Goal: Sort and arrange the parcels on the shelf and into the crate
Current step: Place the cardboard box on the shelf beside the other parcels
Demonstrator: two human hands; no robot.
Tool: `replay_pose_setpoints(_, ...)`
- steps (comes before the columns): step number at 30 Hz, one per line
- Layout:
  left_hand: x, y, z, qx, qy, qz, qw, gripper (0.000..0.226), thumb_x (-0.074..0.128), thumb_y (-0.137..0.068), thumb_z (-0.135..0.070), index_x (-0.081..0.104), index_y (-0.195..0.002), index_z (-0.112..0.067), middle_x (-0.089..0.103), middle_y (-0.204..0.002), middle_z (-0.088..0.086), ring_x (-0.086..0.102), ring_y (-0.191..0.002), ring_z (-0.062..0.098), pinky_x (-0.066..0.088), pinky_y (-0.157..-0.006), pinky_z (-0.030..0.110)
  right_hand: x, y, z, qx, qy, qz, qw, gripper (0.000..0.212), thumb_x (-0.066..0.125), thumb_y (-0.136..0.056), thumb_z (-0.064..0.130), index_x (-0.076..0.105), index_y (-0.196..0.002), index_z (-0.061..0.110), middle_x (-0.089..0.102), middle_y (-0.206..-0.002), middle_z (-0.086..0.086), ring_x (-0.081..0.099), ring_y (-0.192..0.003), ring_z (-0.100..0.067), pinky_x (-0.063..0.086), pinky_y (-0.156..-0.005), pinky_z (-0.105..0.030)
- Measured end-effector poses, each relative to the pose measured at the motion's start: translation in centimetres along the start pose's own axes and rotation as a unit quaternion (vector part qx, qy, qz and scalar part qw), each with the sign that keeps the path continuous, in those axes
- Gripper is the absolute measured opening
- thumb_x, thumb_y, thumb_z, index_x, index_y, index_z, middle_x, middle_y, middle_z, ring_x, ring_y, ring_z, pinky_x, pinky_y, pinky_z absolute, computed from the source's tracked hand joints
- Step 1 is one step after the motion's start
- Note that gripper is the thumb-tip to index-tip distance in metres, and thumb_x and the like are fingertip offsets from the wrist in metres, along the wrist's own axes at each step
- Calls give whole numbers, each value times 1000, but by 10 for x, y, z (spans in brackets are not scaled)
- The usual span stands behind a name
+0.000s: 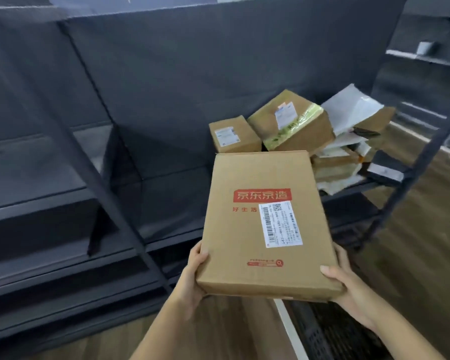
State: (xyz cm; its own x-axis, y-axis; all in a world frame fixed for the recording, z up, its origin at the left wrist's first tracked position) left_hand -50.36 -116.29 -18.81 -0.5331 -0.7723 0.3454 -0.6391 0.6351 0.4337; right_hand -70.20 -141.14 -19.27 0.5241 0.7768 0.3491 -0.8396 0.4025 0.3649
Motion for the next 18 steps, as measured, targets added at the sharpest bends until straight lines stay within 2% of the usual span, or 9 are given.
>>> replay_pose_setpoints(2, -17, 13, 2, 14, 32, -50, 998, 61, 72, -60, -55, 58, -118, -46, 69, -117, -4, 65, -102, 23, 56, -61, 38, 17, -23, 6, 29, 20, 45, 998, 60, 69, -71, 21, 44, -114, 56, 67, -116, 4, 68, -100, -20, 56, -64, -38)
replay_pose_setpoints(3, -24, 18, 3, 25, 50, -72, 996, 61, 72, -59, -54, 59, -118, -45, 69, -117, -4, 66, -101, 22, 55, -61, 35, 25, -34, 9, 39, 27, 68, 997, 63, 71, -70, 20, 44, -115, 55, 66, -118, 3, 68, -100, -22, 56, -65, -39)
replay_pose_setpoints(5, -33, 25, 4, 44, 80, -111, 990, 57, 71, -61, -50, 61, -117, -44, 70, -115, -4, 70, -97, 17, 56, -62, 33, 42, -52, 13, 55, 42, 111, 991, 69, 75, -68, 21, 42, -119, 53, 62, -123, 1, 67, -102, -23, 56, -65, -38)
replay_pose_setpoints(8, -45, 31, 10, 62, 120, -166, 977, 48, 66, -67, -45, 63, -114, -40, 74, -107, -3, 73, -84, 13, 55, -57, 32, 62, -69, 15, 78, 64, 155, 983, 68, 72, -66, 28, 40, -121, 54, 58, -126, 0, 65, -105, -25, 53, -69, -39)
replay_pose_setpoints(12, -54, 30, 16, 74, 148, -196, 966, 50, 73, -64, -44, 64, -113, -36, 74, -106, 2, 73, -81, 17, 55, -56, 33, 73, -91, 12, 102, 74, 175, 977, 65, 74, -71, 23, 41, -120, 49, 56, -127, -3, 62, -108, -26, 53, -71, -37)
replay_pose_setpoints(14, -57, 25, 12, 77, 146, -212, 963, 55, 70, -60, -49, 64, -113, -33, 74, -105, 3, 73, -81, 18, 55, -57, 32, 77, -104, 12, 109, 74, 177, 975, 63, 70, -71, 24, 41, -122, 47, 53, -129, -5, 61, -110, -27, 54, -72, -36)
replay_pose_setpoints(18, -64, 4, 1, 71, 133, -236, 960, 61, 66, -65, -51, 61, -120, -27, 73, -110, 5, 72, -89, 21, 54, -64, 34, 87, -133, 18, 124, 82, 186, 971, 64, 73, -72, 27, 40, -122, 48, 54, -129, -4, 60, -111, -28, 55, -71, -40)
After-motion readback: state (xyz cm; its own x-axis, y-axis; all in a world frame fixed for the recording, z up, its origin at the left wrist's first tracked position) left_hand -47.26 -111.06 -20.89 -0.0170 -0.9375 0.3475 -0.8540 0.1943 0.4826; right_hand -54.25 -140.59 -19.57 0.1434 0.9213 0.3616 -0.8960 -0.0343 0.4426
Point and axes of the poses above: each hand's wrist, its own y-axis away from the middle knuckle, its own x-axis out of the palm, z = x × y, the point moved 3 cm from there along -y, towards the middle knuckle
